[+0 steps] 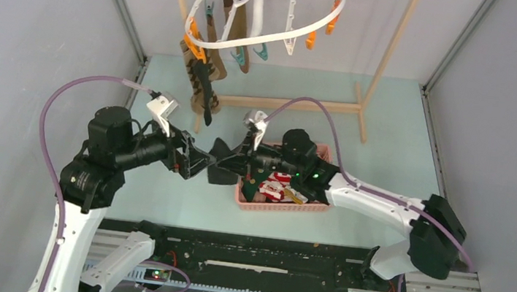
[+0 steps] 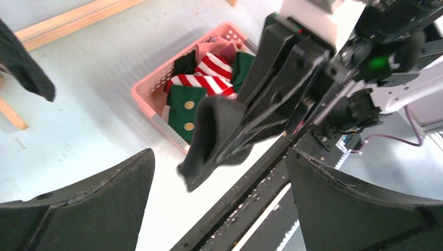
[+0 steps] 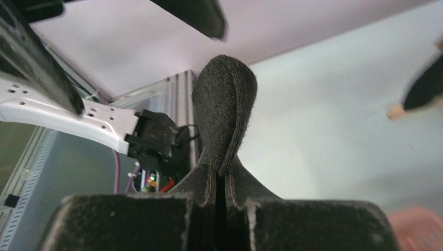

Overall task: Remove the socks clipped to the hanger
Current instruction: Place the sock in the bin.

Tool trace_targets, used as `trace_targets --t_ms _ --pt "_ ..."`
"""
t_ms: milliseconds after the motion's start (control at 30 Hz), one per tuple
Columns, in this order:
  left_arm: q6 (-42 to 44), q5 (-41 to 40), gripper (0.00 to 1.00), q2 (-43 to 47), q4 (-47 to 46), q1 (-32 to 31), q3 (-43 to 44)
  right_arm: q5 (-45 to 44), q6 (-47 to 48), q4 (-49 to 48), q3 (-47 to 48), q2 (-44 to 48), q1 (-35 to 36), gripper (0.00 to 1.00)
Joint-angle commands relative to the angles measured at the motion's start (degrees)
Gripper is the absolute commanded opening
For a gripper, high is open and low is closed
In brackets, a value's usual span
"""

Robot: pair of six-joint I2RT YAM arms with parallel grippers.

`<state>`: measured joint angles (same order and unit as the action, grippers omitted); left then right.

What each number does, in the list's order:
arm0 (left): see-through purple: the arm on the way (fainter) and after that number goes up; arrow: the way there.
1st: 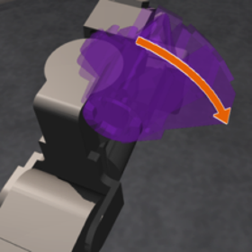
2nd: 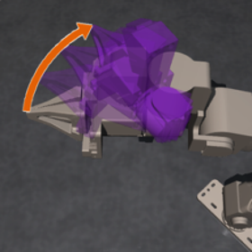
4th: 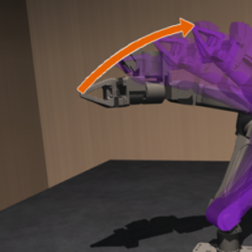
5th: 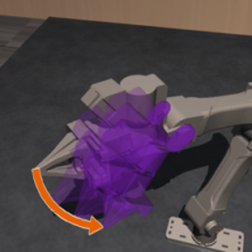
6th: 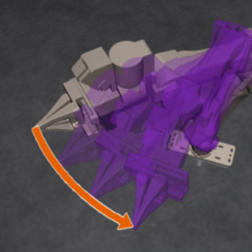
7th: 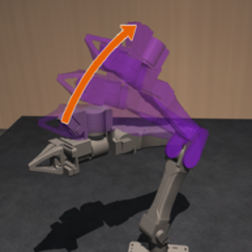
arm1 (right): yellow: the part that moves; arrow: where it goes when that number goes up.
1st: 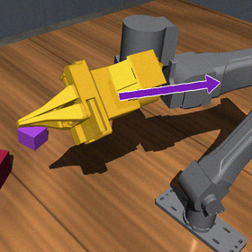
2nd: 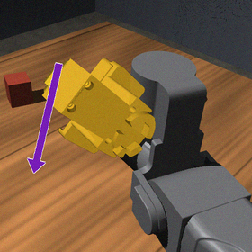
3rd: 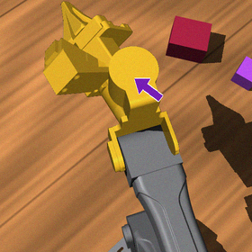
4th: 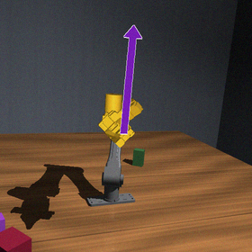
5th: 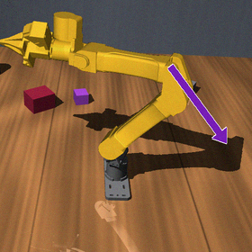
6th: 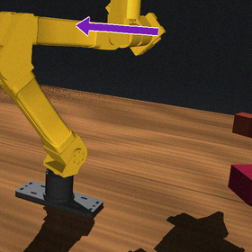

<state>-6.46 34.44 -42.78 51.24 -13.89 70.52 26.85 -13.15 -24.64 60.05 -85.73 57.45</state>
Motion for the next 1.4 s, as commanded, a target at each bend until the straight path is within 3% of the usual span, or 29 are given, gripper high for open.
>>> trace_targets --t_ms 0,167,400,667,767,833,933,1067,1167,1367 --pt "3.2 -3.9 1.00 -0.5 0.5 0.7 2.6 -4.8 -3.3 5.0 -5.9 8.1 -5.0 0.00" --pt "3.9 0.1 1.00 -2.1 -0.9 9.2 -0.7 -8.4 -5.7 6.3 -13.0 10.4 -9.4 0.01" --pt "4.0 7.2 1.00 -4.2 -1.1 21.6 -3.4 -8.7 -7.4 5.7 -13.4 2.0 -10.1 0.06" --pt "1.7 10.1 1.00 -6.5 -2.6 27.8 -5.0 -30.4 -8.1 2.4 -11.8 -7.8 -9.0 0.23" --pt "1.3 10.6 1.00 -7.2 -2.7 29.2 -4.8 -37.1 -7.3 8.5 -7.2 -10.6 -7.6 0.34" --pt "1.3 11.0 1.00 -7.7 -2.6 30.0 -4.5 -39.5 -5.9 11.6 -5.5 -9.7 -6.3 0.48" --pt "1.2 11.2 1.00 -8.3 -2.7 30.7 -4.4 -40.0 -4.6 15.5 -4.6 -5.2 -4.7 0.74" --pt "0.4 12.3 1.00 -9.2 -3.3 30.7 -4.4 -35.0 -7.0 22.1 -4.3 2.6 -6.0 0.89" --pt "0.1 12.4 1.00 -9.3 -3.9 30.8 -4.4 -27.1 -9.6 24.4 -4.3 6.5 -8.5 0.80" --pt "-0.4 12.4 1.00 -9.3 -4.3 30.9 -4.2 -12.6 -15.6 19.9 -4.3 2.6 -12.8 0.33"
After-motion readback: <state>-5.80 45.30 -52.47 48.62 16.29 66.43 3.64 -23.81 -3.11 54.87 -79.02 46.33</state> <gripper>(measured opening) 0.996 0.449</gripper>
